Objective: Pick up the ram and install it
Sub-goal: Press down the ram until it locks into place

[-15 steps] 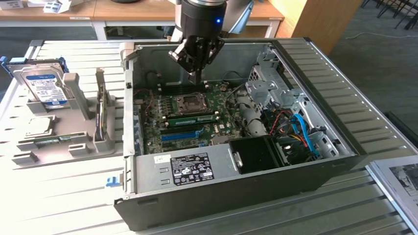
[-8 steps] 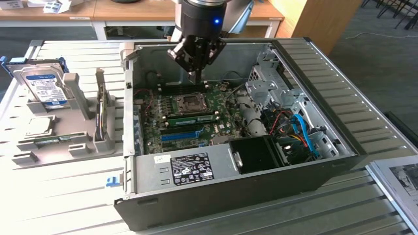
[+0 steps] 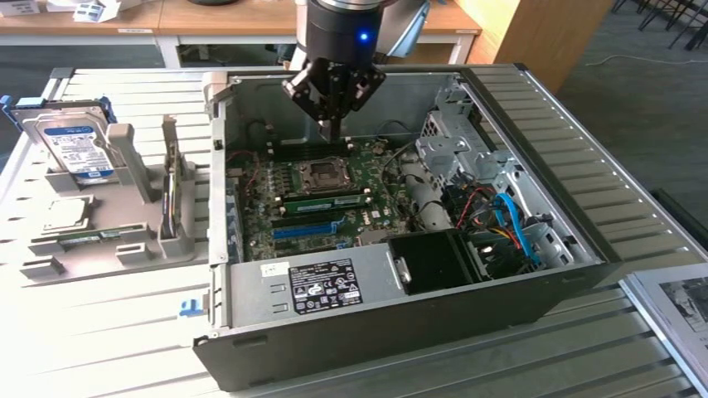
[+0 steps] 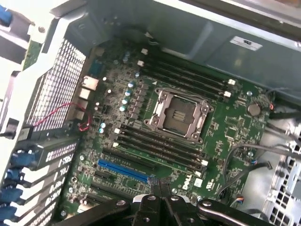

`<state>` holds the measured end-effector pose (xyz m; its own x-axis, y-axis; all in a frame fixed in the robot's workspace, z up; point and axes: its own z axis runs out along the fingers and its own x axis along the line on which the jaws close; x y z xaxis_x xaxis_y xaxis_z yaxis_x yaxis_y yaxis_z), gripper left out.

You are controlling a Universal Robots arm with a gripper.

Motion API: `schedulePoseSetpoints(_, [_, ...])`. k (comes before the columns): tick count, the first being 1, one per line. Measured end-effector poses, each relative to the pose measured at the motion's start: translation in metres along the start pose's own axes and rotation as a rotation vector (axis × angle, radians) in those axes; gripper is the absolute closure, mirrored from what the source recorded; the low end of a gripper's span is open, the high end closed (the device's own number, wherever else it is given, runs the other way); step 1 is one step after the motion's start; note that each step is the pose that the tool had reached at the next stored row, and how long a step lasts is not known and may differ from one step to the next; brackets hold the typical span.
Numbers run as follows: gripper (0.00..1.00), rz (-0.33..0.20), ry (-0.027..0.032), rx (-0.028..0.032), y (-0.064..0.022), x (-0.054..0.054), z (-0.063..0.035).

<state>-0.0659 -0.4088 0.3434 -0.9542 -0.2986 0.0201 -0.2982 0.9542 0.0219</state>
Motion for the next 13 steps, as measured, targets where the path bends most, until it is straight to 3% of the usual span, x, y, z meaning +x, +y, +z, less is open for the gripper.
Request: schedulePoseSetpoints(13, [0.9, 0.186, -0.0041, -0.0037, 0.0, 0.0, 0.0001])
